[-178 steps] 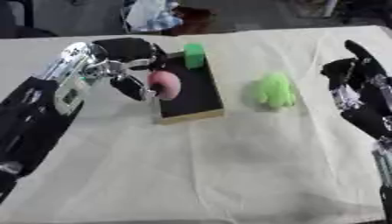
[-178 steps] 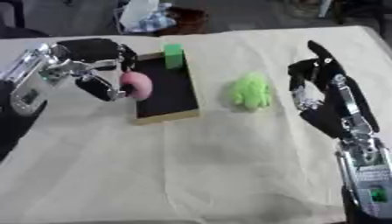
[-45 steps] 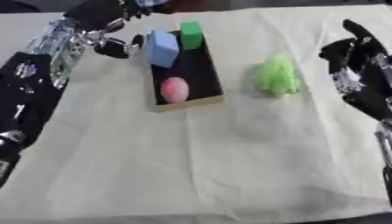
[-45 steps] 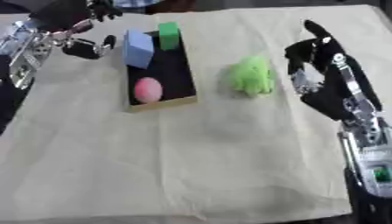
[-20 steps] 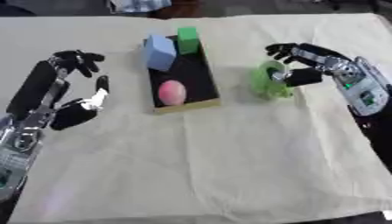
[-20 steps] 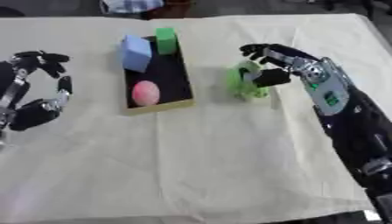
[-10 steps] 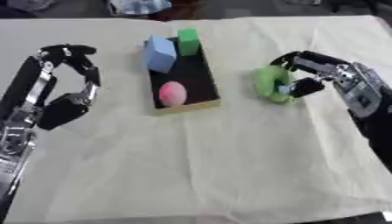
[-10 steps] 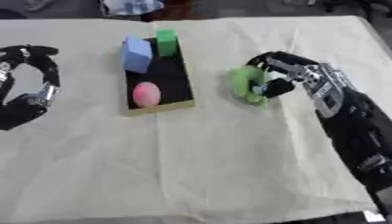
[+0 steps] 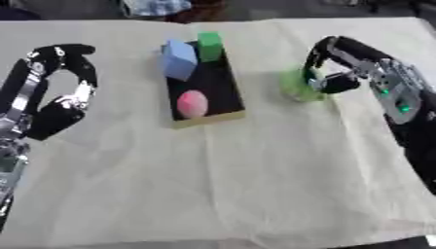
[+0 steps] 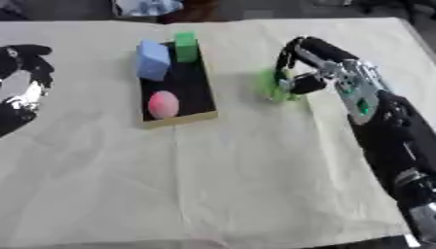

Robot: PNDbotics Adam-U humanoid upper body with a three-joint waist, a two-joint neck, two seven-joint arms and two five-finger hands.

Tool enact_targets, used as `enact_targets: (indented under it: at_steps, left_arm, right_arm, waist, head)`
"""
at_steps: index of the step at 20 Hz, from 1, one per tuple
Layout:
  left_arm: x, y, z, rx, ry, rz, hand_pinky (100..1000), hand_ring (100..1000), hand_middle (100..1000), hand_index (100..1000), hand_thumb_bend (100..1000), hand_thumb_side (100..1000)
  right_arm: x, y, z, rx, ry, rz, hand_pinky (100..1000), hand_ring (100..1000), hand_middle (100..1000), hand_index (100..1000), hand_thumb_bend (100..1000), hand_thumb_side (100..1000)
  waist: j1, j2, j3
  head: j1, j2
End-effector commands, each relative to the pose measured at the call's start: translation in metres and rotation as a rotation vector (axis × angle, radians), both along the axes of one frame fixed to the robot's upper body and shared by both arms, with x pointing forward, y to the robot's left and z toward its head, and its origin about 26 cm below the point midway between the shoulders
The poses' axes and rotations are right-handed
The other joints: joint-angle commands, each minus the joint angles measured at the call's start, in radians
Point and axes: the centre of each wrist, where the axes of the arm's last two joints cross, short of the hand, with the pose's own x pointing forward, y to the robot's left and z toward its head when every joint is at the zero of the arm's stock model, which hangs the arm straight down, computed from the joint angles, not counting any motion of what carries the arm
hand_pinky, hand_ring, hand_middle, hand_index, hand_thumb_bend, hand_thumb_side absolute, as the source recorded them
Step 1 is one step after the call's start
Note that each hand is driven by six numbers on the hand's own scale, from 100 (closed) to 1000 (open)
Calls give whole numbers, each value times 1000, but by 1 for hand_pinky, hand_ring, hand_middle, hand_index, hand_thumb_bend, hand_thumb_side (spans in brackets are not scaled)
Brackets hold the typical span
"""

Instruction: Pick up objects on the table and place them in the box.

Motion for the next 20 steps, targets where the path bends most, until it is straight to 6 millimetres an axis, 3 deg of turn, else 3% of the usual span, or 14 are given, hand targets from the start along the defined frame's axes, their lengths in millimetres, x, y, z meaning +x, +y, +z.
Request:
enact_targets:
  at_steps: [1, 3, 6, 9, 11, 12, 16, 17, 20]
  left_arm:
    - [-3, 2, 12, 4, -33, -12, 721, 539, 544, 799, 100, 615]
    - [-2, 0, 12, -1, -32, -20, 721, 539, 545, 799, 100, 616]
    - [-2, -3, 11, -1, -27, -36, 722, 541, 547, 801, 100, 617]
    - [-2, -1, 10, 12, -17, -36, 724, 542, 549, 803, 100, 624]
    - [-2, 0, 9, 21, -9, -29, 724, 543, 550, 804, 100, 629]
    - [-2, 1, 8, 23, -6, -26, 725, 544, 551, 804, 100, 631]
    - [-2, 3, 5, 28, 6, -17, 725, 544, 551, 805, 100, 636]
    - [-2, 3, 4, 27, 9, -17, 725, 544, 551, 805, 100, 636]
    - [-2, 3, 2, 29, 14, -19, 725, 544, 552, 806, 100, 636]
  right_arm:
    - [2, 21, 35, 20, -104, 58, 742, 613, 286, 475, 100, 198]
    - [5, 37, 43, 11, -122, 79, 747, 623, 305, 493, 100, 198]
    - [10, 46, 33, -67, -43, 74, 793, 740, 570, 759, 100, 213]
    - [13, 31, 11, -187, 96, 45, 834, 830, 791, 939, 100, 252]
    - [12, 17, 0, -247, 159, 25, 857, 878, 880, 976, 100, 404]
    - [11, 9, -4, -271, 179, 15, 868, 897, 912, 986, 100, 434]
    - [5, -14, -6, -329, 184, -32, 892, 931, 958, 996, 100, 425]
    - [4, -19, -6, -338, 184, -46, 893, 932, 960, 996, 100, 481]
    - [3, -28, -11, -372, 199, -86, 898, 942, 968, 996, 100, 541]
  waist:
    - [-5, -34, 4]
    - [-3, -36, 9]
    - [-2, -37, 20]
    - [-6, -35, 22]
    - [-10, -33, 19]
    - [-12, -32, 17]
    - [-14, -32, 7]
    - [-13, -33, 4]
    - [-11, -34, -2]
  head:
    - [-8, -2]
    - [-15, -2]
    - [-29, -2]
    - [-26, -2]
    - [-21, -2]
    - [-19, -2]
    - [-14, -2]
    - [-14, -2]
    - [-15, -2]
